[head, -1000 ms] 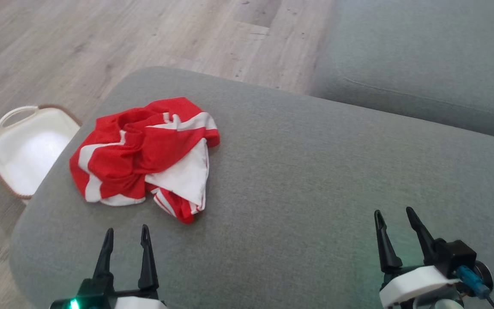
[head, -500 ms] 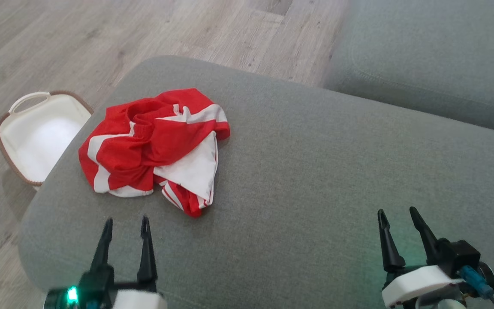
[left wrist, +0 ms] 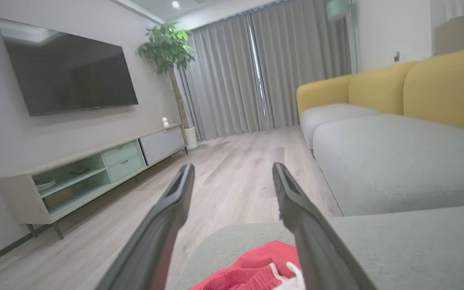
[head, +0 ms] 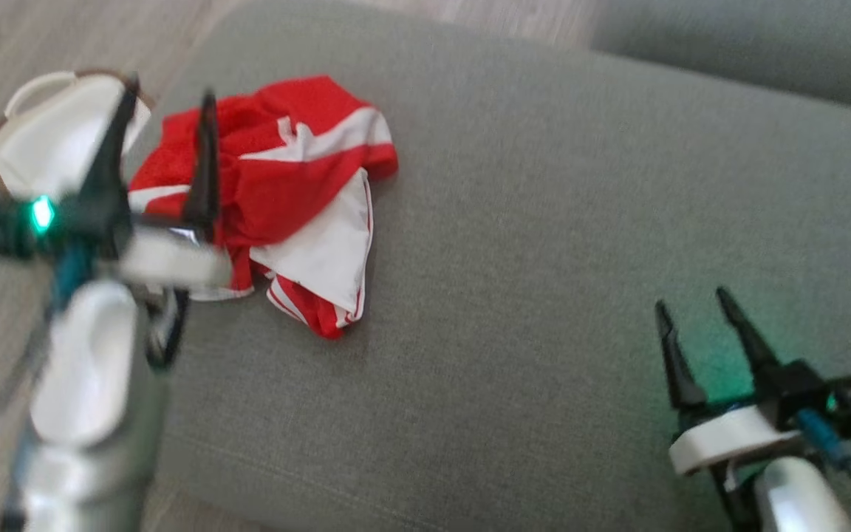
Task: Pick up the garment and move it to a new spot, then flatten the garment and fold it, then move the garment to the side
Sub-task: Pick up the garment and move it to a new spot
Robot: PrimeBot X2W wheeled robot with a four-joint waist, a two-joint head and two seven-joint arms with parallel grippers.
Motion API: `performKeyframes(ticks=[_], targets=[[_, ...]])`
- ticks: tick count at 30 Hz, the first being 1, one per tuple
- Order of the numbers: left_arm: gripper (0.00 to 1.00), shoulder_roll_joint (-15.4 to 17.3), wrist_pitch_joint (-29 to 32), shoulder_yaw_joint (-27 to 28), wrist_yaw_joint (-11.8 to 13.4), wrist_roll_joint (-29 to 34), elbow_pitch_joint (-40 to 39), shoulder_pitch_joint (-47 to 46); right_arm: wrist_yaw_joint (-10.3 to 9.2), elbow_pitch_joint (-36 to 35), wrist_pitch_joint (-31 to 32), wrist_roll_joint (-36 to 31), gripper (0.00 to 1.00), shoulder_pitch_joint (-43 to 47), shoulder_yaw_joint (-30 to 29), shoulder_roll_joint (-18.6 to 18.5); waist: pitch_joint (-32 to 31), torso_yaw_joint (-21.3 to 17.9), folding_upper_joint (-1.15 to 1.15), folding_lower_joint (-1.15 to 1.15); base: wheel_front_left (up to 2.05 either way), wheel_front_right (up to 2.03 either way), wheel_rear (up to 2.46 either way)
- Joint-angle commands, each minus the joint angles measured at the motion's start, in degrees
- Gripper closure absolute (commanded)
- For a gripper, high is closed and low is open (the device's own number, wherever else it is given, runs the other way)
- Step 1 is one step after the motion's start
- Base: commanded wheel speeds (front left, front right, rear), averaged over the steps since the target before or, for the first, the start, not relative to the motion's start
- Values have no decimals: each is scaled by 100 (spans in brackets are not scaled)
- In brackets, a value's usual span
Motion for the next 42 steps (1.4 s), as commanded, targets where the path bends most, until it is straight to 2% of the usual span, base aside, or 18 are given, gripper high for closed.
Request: performKeyframes(ticks=[1,4,8,13,18,24,25,26,31,37,42], targets=[[0,296,299,133,-104,-34,32,-673,-4,-262,-69,-39,0,-240,98,-185,503,-30,0,-1,0,0,0],[0,543,965,-37,-269,-183,526,-1433,-4,-428,-69,-63,0,-323,81,-374,781,-90,0,-1,0,0,0],[0,780,1914,-379,-335,-359,1281,-2264,-4,-650,-69,-42,0,-323,-86,-584,1082,-67,0,-1,0,0,0],[0,649,2835,-868,-348,-1221,2265,-2895,-4,-830,-69,-72,0,-83,-181,-785,1227,32,0,-1,0,0,0],[0,571,3551,-1315,-349,-2026,3021,-3094,-4,-1045,-69,-95,0,95,-256,-979,1385,140,0,-1,0,0,0],[0,359,3629,-1727,-350,-2693,3486,-3057,-4,-1190,-69,-105,0,244,-300,-1130,1452,222,0,-1,0,0,0],[20,357,3566,-1788,-350,-2794,3500,-3061,-4,-1199,-69,-103,0,257,-301,-1140,1448,229,0,-1,0,0,0],[100,359,3483,-1848,-350,-2890,3506,-3063,-4,-1205,-69,-101,0,266,-299,-1147,1444,235,0,-1,0,0,0],[100,399,3154,-2107,-350,-3312,3425,-3089,-4,-1192,-69,-102,0,266,-281,-1151,1404,248,0,-1,0,0,0],[100,711,2239,-2386,-350,-3435,3340,-3434,-4,-1093,-69,-76,0,193,-144,-1001,1113,199,0,-1,0,0,0],[100,942,1783,-2623,-350,-3505,3122,-3838,-4,-938,-69,-19,0,69,49,-737,656,9,0,-1,0,0,0]])
